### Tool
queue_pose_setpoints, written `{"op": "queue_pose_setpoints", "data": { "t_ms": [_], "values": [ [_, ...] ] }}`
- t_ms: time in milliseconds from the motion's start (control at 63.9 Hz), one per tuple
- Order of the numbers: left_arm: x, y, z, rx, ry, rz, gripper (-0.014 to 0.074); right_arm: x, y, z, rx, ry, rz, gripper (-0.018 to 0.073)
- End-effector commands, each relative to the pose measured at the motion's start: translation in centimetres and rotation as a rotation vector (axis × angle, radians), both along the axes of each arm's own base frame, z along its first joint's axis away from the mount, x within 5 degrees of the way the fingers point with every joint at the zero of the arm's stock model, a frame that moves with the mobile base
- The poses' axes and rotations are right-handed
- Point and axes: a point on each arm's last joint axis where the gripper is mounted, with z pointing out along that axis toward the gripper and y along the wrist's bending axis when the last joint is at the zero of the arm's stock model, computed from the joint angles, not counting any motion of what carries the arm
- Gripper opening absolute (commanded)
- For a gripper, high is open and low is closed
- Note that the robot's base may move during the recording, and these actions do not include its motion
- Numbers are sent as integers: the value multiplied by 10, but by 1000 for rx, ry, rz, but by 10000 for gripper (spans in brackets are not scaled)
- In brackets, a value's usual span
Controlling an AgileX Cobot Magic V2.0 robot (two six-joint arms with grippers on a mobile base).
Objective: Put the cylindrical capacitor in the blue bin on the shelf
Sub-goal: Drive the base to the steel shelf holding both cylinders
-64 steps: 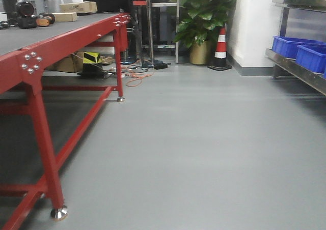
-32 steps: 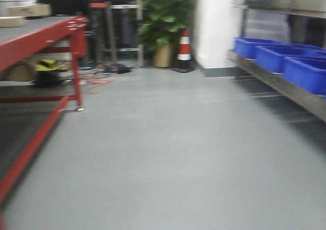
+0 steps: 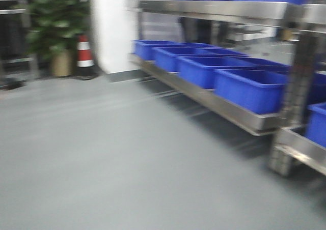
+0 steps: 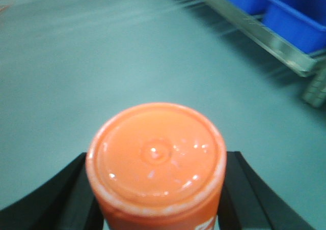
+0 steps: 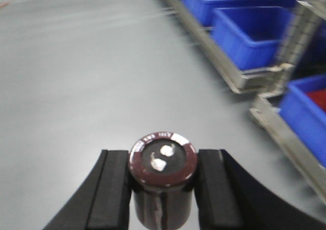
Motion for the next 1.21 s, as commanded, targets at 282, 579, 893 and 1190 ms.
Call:
{"op": "queue_pose_setpoints", "data": {
  "t_ms": [282, 579, 893, 1190],
  "values": [
    [-1, -1, 4, -3, -25, -8, -111, -2, 0, 6, -1, -38, -3, -162],
    [-1, -1, 4, -3, -25, -8, -111, -2, 0, 6, -1, -38, -3, -162],
    [-1, -1, 4, -3, -25, -8, -111, -2, 0, 6, -1, -38, -3, -162],
    [-1, -1, 4, -3, -25, -8, -111, -2, 0, 6, -1, -38, -3, -162]
  ]
}}
